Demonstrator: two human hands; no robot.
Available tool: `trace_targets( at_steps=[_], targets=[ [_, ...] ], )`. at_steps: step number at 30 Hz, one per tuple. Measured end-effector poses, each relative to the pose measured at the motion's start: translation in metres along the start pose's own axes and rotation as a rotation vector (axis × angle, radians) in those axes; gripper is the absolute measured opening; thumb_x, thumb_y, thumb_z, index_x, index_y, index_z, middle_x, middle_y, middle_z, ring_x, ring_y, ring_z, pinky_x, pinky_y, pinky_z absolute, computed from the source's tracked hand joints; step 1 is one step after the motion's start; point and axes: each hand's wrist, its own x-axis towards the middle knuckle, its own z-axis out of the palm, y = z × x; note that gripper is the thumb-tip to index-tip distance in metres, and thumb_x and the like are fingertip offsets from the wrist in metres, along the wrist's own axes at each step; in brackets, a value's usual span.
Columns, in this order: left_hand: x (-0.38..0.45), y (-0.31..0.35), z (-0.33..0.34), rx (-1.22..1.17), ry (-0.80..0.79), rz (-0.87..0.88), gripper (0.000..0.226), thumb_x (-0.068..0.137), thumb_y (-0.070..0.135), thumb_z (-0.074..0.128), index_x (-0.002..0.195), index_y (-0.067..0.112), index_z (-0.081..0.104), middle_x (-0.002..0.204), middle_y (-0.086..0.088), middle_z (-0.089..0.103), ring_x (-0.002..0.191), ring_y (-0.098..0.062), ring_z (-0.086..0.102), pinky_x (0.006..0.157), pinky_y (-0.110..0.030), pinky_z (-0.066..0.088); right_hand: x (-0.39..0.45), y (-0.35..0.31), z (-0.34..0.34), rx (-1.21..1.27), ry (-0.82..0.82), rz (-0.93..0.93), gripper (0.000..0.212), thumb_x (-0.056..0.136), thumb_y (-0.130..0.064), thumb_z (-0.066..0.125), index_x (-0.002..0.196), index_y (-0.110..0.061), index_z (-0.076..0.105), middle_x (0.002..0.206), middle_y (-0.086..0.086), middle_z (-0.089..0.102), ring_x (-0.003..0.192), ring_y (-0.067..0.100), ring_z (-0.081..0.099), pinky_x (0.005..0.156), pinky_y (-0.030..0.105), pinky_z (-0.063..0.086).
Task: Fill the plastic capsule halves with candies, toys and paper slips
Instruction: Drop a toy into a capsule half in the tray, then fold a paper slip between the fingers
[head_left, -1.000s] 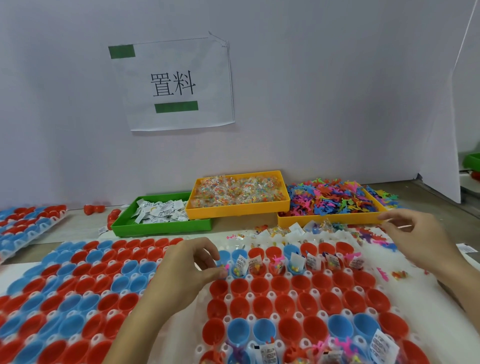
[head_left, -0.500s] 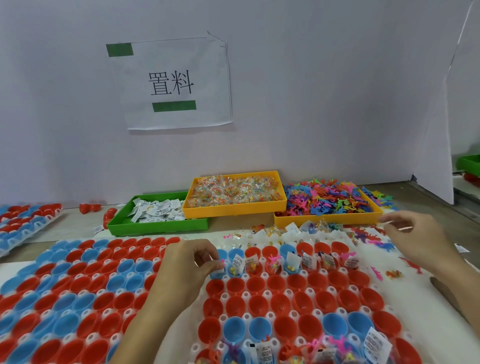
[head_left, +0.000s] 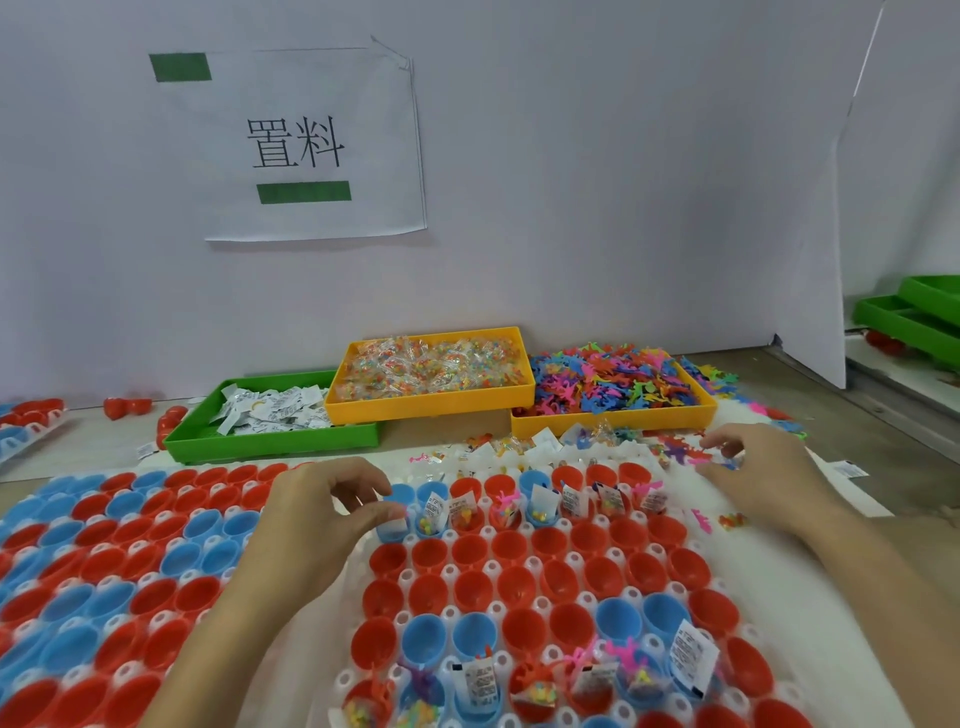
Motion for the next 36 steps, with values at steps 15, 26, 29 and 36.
trace_targets(
  at_steps=[15, 26, 29, 36],
  targets=[
    [-0.001, 0.0, 0.007, 0.069, -0.012, 0.023, 0.034, 0.076, 0.015, 0.083, 0.061, 0.04, 0.065, 0.064, 0.017, 0.066, 0.07, 0.0, 0.058, 0.057, -0.015, 0.037, 0.003, -0.004, 0.011, -0.08, 0.091, -0.068, 0.023, 0.098, -0.024, 0.059, 0.118, -0.019, 0.07, 0.119, 0.005, 0.067, 0.107, 0.023, 0.058, 0.093, 0.042, 0.052],
    [0.0, 0.001, 0.003, 0.091, 0.016, 0.075, 0.025, 0.082, 0.014, 0.078, 0.069, 0.035, 0.07, 0.068, 0.015, 0.069, 0.074, 0.0, 0.059, 0.058, -0.015, 0.039, -0.004, -0.014, 0.014, -0.154, 0.007, -0.126, 0.027, 0.098, -0.025, 0.062, 0.123, -0.02, 0.069, 0.121, 0.008, 0.066, 0.108, 0.025, 0.054, 0.094, 0.04, 0.049],
    [-0.001, 0.003, 0.003, 0.084, 0.021, 0.083, 0.024, 0.083, 0.019, 0.077, 0.07, 0.037, 0.068, 0.067, 0.017, 0.067, 0.075, 0.002, 0.058, 0.055, -0.012, 0.035, -0.005, -0.015, 0.014, -0.106, -0.01, -0.126, 0.033, 0.095, -0.023, 0.067, 0.128, -0.019, 0.066, 0.111, 0.007, 0.067, 0.107, 0.025, 0.053, 0.093, 0.041, 0.048],
    [-0.001, 0.004, 0.004, 0.056, 0.013, 0.087, 0.022, 0.084, 0.022, 0.075, 0.072, 0.038, 0.067, 0.071, 0.016, 0.068, 0.077, 0.004, 0.058, 0.056, -0.012, 0.037, -0.001, -0.012, 0.015, -0.041, -0.03, -0.13, 0.022, 0.092, -0.02, 0.071, 0.113, -0.013, 0.074, 0.103, 0.004, 0.068, 0.081, 0.01, 0.05, 0.067, 0.021, 0.038]
  ],
)
